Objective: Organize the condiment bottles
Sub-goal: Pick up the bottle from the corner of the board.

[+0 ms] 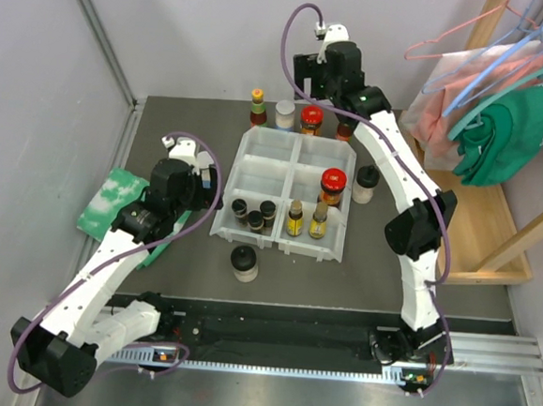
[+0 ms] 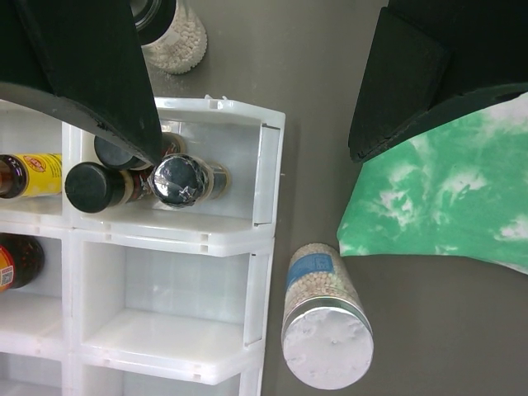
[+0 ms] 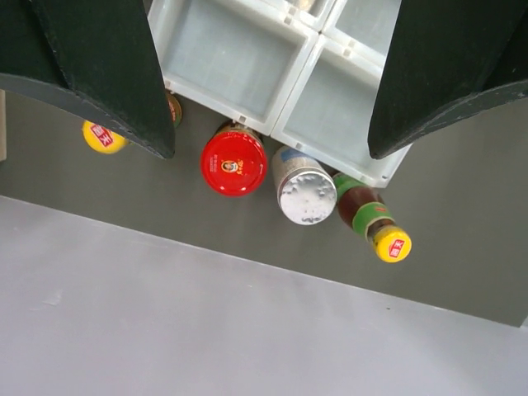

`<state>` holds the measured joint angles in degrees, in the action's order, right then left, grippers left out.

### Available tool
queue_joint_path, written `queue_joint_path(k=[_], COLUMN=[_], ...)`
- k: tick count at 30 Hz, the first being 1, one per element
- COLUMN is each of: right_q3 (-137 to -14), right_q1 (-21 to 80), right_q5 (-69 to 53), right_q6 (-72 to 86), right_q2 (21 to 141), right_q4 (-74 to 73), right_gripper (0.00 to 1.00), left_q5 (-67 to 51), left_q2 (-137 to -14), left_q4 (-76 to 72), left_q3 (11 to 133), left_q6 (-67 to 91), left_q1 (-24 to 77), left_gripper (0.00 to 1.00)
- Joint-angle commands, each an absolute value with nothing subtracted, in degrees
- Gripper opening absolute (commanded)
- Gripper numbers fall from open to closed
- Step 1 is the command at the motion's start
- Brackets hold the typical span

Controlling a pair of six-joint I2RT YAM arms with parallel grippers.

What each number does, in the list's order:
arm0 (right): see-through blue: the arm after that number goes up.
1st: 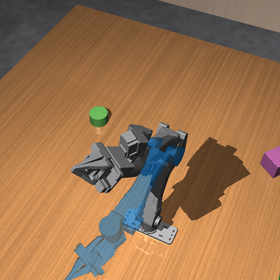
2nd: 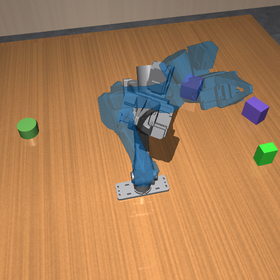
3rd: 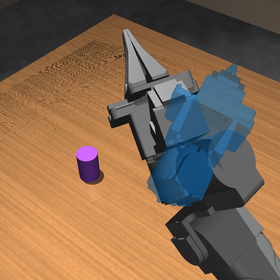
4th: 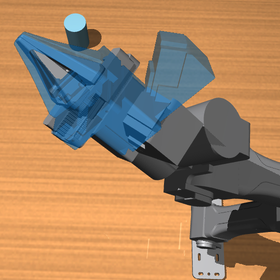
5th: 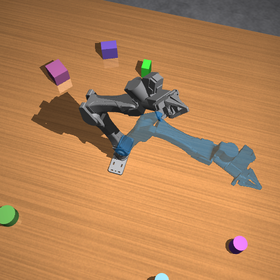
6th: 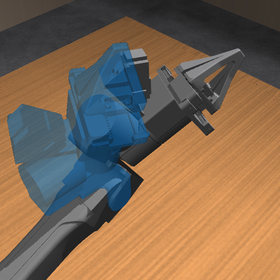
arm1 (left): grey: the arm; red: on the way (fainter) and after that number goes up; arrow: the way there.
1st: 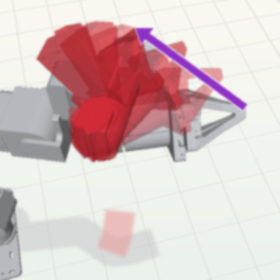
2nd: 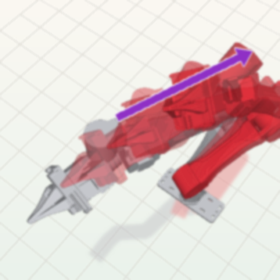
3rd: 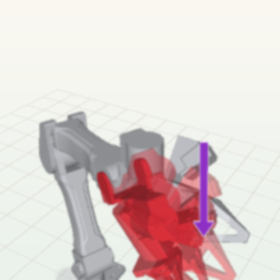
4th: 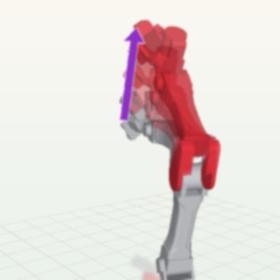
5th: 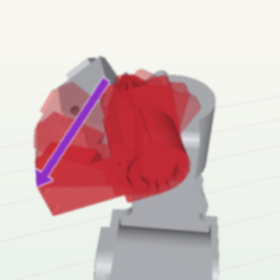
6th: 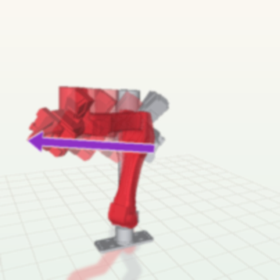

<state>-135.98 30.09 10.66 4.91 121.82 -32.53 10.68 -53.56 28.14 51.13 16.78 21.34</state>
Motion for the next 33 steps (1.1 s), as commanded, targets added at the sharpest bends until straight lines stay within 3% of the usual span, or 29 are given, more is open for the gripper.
queue_joint_path(k=[1, 11, 23, 33], right_q3=[-138.9, -136.4, -132.5, -127.0], right_q1=[29.6, 29.0, 26.9, 25.9], right_q5=[10.5, 2.5, 9.5, 8.2], right_q6=[3.3, 1.2, 6.3, 6.3], right_q2=[124.9, 130.7, 133.9, 132.4], right_q4=[-25.2, -15.0, -15.6, -19.0], right_gripper=[0.99, 0.99, 0.99, 0.96], left_q5=[9.3, 9.2, 9.1, 9.3], left_q2=[-53.7, -54.9, -55.3, -55.3], left_q4=[26.4, 26.5, 26.6, 26.8], left_q3=[52.1, 52.1, 51.8, 51.6], left_q6=[16.9, 17.0, 17.4, 16.9], left_q1=[21.0, 21.1, 21.0, 21.1], left_gripper=[0.99, 0.99, 0.99, 0.99])
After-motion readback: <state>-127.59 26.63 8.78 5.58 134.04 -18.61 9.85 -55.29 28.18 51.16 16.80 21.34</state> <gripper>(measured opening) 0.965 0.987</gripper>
